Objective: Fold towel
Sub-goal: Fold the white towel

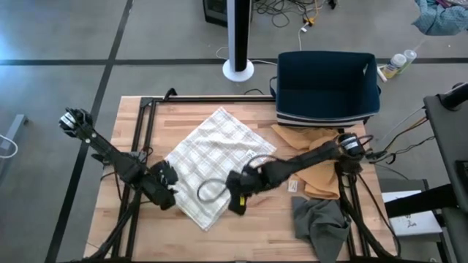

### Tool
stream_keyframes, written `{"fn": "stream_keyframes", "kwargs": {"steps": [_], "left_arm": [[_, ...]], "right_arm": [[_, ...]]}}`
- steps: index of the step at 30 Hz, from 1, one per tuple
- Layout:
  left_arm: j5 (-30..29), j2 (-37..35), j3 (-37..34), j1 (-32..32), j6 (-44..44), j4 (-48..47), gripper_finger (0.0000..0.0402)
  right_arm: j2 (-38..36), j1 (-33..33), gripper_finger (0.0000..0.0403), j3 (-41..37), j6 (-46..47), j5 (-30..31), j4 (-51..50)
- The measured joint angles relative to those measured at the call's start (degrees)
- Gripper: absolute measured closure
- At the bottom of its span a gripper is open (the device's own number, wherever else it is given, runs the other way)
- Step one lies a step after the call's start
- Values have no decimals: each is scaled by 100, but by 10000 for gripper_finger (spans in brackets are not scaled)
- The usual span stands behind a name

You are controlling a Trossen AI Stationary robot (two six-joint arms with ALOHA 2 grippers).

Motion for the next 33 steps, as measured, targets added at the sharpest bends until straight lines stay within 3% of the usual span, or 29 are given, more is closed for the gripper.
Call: {"fn": "stream_keyframes", "kwargs": {"steps": [4, 10, 14, 17, 21, 26, 29, 33], "left_arm": [[-386, 203, -72, -25, -236, 1253, 238], [-453, 1484, -302, -32, -518, 3119, 238], [-199, 2440, -379, -49, -696, 3506, 238], [-146, 2709, -352, -38, -340, 3566, 238], [268, 2466, -354, 184, 887, 3255, 238], [791, 1599, -375, 717, 2053, 2013, 238], [968, 1016, -241, 814, 2249, 1167, 238], [1135, 471, -85, 637, 2152, 1150, 238]], "right_arm": [[148, -390, 255, -373, -387, -8, 459], [533, -435, 268, -1046, -639, 92, 1368], [588, -187, 278, -1258, -208, 130, 1592], [531, 110, 284, -1291, 267, 22, 1549], [380, 481, 285, -1154, 821, -175, 1382], [-129, 491, 271, -813, 480, 141, 1080], [-415, 493, 261, -825, -140, 374, 726], [-548, 665, 257, -1022, -953, 345, 490]]}}
